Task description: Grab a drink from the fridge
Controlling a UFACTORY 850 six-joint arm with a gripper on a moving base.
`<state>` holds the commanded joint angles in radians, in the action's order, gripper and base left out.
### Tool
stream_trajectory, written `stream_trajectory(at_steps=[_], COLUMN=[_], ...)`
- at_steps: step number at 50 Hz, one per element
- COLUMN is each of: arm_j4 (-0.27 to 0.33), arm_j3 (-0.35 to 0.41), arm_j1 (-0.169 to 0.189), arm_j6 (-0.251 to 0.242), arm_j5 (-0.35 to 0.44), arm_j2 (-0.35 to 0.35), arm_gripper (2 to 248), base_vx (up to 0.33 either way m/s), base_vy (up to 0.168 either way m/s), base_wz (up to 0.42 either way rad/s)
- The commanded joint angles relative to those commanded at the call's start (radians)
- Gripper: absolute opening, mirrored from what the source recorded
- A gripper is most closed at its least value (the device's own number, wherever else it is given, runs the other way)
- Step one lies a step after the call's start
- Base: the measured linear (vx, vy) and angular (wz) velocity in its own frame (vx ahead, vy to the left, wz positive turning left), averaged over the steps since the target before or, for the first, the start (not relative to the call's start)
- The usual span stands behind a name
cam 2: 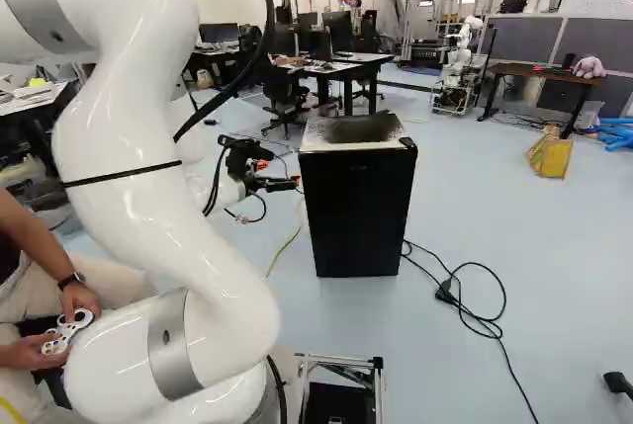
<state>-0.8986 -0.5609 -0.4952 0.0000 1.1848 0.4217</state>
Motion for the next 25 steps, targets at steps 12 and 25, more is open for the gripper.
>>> stream_trajectory(at_steps=[12, 25], arm_j4=[-0.055, -0.114], arm_j3=[-0.060, -0.118], arm_j1=[-0.013, -0.024], arm_j6=[0.000, 0.000], arm_j5=[0.039, 0.081], arm_j2=[0.068, 0.109], arm_gripper=[247, 247], base_vx=[0.000, 0.000], base_vy=[0.000, 0.000], base_wz=[0.000, 0.000])
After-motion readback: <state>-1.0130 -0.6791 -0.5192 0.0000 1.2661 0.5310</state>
